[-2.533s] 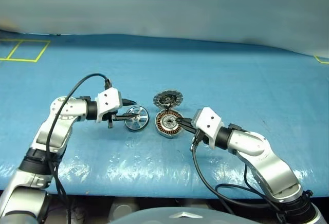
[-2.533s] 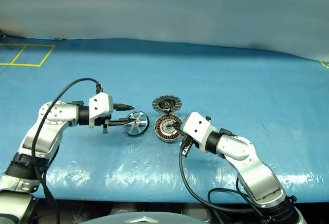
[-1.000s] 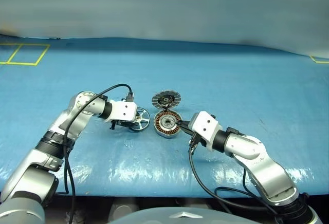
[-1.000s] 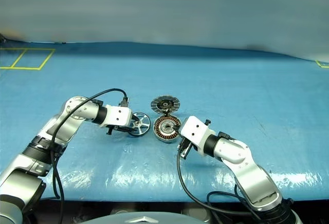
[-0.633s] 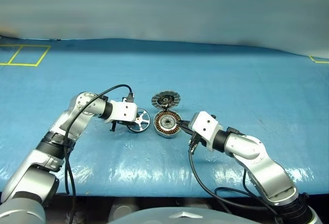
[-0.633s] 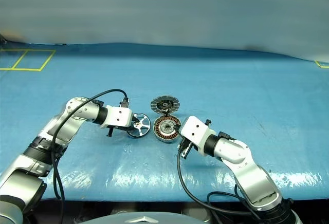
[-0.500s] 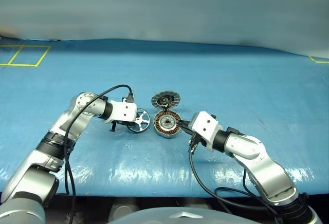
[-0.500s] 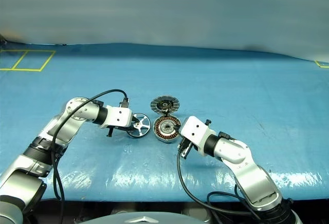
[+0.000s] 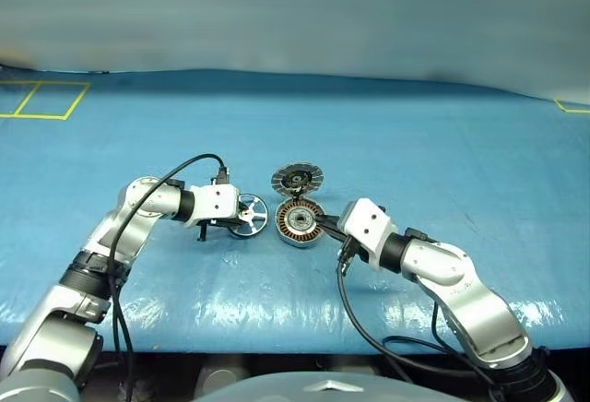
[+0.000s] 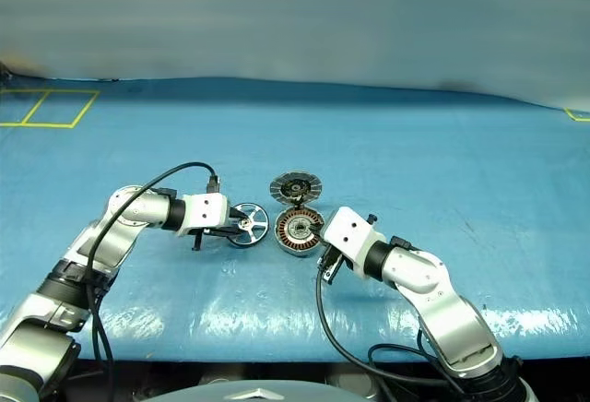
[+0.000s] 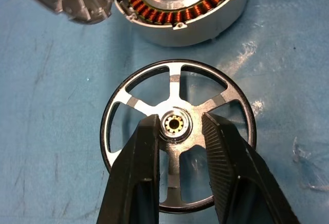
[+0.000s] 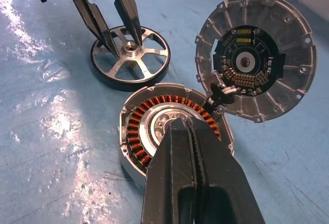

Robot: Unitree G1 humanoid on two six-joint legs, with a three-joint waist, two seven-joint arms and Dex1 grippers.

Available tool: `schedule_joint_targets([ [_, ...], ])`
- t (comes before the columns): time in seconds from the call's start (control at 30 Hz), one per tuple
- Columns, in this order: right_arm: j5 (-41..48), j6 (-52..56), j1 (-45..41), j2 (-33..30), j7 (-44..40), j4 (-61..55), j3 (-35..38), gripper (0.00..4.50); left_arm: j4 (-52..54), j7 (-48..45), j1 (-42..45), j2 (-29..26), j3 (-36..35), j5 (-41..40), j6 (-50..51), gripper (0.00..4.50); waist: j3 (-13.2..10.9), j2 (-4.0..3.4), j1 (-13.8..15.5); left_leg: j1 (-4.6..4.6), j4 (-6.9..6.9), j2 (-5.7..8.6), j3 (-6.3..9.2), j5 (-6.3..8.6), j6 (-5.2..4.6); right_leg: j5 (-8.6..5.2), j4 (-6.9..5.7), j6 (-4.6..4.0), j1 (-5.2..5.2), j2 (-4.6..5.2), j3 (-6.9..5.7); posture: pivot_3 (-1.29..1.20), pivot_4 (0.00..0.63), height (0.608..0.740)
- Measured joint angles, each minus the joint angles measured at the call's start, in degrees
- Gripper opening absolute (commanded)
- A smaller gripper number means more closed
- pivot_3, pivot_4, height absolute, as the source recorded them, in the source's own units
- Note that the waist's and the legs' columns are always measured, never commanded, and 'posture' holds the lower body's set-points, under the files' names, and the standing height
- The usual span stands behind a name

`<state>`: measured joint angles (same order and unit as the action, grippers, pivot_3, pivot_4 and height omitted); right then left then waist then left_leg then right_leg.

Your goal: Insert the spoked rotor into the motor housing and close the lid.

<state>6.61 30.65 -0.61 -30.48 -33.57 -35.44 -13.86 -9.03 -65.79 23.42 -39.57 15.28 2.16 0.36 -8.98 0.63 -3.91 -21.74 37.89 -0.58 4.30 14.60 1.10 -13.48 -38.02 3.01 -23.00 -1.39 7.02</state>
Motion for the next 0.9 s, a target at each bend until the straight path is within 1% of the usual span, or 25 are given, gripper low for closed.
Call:
schedule_joint_targets([
  [0.17, 0.8, 0.0, -0.2, 0.3, 0.0, 0.1, 1.4, 0.00, 2.8, 1.7, -3.5, 0.0, -3.6, -3.8, 3.9, 0.87, 0.0, 0.05, 0.1, -0.34, -0.06, 0.00, 0.01, 0.00, 0.00, 0.07, 0.01, 0.12, -0.39, 0.00, -0.01, 0.00, 0.150, 0.740],
  [0.2, 0.8, 0.0, -0.2, 0.3, -0.1, 0.1, 1.5, 0.00, 3.5, 2.0, -4.6, 0.1, -4.4, -4.9, 4.6, 0.87, 0.0, 0.05, 0.0, -0.39, -0.07, 0.00, 0.00, 0.00, 0.00, 0.15, 0.00, 0.26, -0.46, 0.01, -0.01, 0.00, 0.150, 0.740],
  [0.33, 0.8, 0.0, -0.8, 0.3, -0.2, 0.7, 1.4, 0.00, 9.1, 2.7, -11.0, 0.6, -8.0, -10.5, 7.1, 0.87, -0.1, 0.03, 0.1, -0.85, -0.08, -0.02, 0.06, 0.00, 0.01, 0.19, 0.02, 0.30, -0.89, 0.02, -0.06, 0.00, 0.150, 0.740],
  [0.47, 0.8, 0.0, -1.4, 0.4, -0.4, 1.0, 1.4, 0.00, 13.2, 4.9, -14.9, 1.2, -9.9, -13.6, 9.4, 0.87, -0.1, 0.06, 0.5, -0.88, -0.05, 0.00, 0.12, 0.00, 0.01, 0.19, 0.06, 0.30, -0.85, 0.05, -0.12, 0.00, 0.150, 0.740],
  [0.63, 0.8, -0.1, -1.5, 0.1, -1.0, 1.1, 1.4, 0.00, 16.3, 7.1, -16.8, 1.8, -10.9, -14.9, 10.0, 0.87, -0.1, 0.06, 0.5, -0.85, -0.01, 0.02, 0.06, 0.00, 0.01, 0.19, 0.09, 0.32, -0.81, 0.08, -0.09, 0.00, 0.150, 0.740],
  [0.7, 0.8, -0.1, -1.6, 0.1, -1.2, 1.3, 1.4, 0.00, 17.6, 7.9, -17.2, 3.3, -12.0, -16.9, 10.4, 0.87, -0.1, 0.07, 0.5, -0.85, -0.01, 0.02, 0.07, 0.00, 0.01, 0.20, 0.10, 0.33, -0.81, 0.08, -0.10, 0.00, 0.150, 0.740],
  [0.8, 0.8, -0.1, -2.2, 0.1, -1.2, 1.3, 1.5, 0.00, 19.9, 8.4, -17.3, 5.7, -13.8, -22.1, 12.2, 0.87, -0.1, 0.07, 0.5, -0.85, -0.01, 0.02, 0.07, 0.00, 0.01, 0.21, 0.09, 0.34, -0.82, 0.07, -0.10, 0.00, 0.150, 0.740],
  [0.9, 1.2, 0.0, -2.5, 0.2, -1.2, 1.3, 2.3, 0.00, 21.7, 8.4, -17.8, 5.9, -14.4, -24.5, 13.2, 0.87, -0.1, 0.06, 0.4, -0.84, -0.03, 0.02, 0.07, 0.00, 0.01, 0.21, 0.09, 0.34, -0.82, 0.06, -0.10, 0.00, 0.150, 0.740],
])
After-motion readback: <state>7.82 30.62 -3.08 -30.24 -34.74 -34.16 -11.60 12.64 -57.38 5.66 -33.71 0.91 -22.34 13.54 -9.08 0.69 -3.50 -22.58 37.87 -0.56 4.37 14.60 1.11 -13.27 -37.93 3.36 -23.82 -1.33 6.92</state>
